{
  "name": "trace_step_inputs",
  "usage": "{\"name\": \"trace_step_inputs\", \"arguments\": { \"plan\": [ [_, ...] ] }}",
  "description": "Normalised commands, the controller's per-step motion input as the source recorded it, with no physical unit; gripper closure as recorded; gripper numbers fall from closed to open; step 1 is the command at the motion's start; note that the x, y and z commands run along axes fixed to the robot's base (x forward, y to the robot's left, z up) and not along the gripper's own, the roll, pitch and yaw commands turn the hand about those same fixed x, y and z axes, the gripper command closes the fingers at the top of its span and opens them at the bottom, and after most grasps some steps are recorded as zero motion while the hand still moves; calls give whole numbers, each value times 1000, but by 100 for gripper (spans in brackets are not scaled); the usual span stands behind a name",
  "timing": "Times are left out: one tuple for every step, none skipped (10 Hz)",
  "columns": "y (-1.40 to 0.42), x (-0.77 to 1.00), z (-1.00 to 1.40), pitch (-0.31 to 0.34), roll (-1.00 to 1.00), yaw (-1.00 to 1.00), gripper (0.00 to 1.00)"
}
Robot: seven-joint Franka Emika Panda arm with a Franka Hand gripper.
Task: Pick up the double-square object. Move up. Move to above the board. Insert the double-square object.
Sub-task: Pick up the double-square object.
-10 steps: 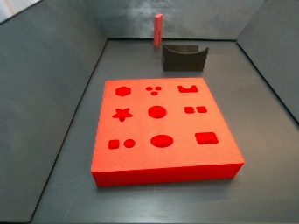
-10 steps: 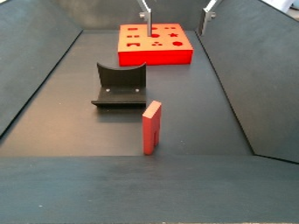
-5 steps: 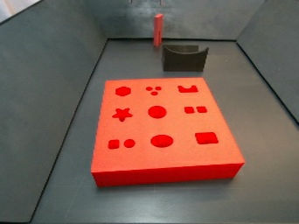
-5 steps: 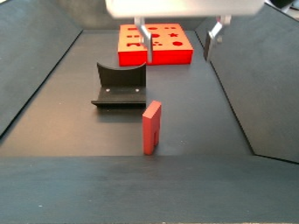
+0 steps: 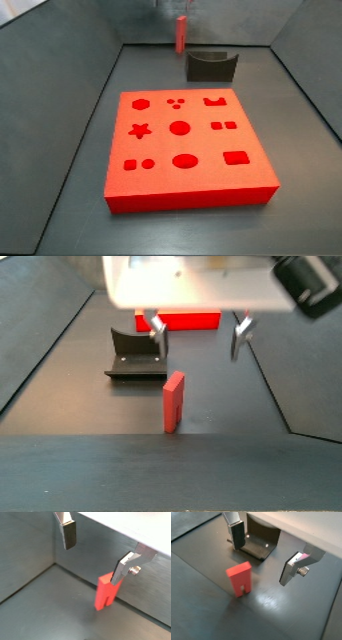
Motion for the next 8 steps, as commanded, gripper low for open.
{"name": "trace_step_inputs", "arguments": {
  "plan": [
    [94, 446, -506, -59, 54, -703, 0],
    [57, 394, -500, -64, 83, -740, 0],
    [74, 400, -480, -73, 86, -714, 0],
    [223, 194, -480, -163, 0, -640, 0],
    [194, -246, -211, -273, -36, -363, 0],
    [31, 0, 0, 0, -43, 0, 0],
    [0, 0, 0, 0, -11, 0, 0],
    [434, -94, 0, -17, -13, 74, 0]
  ]
}}
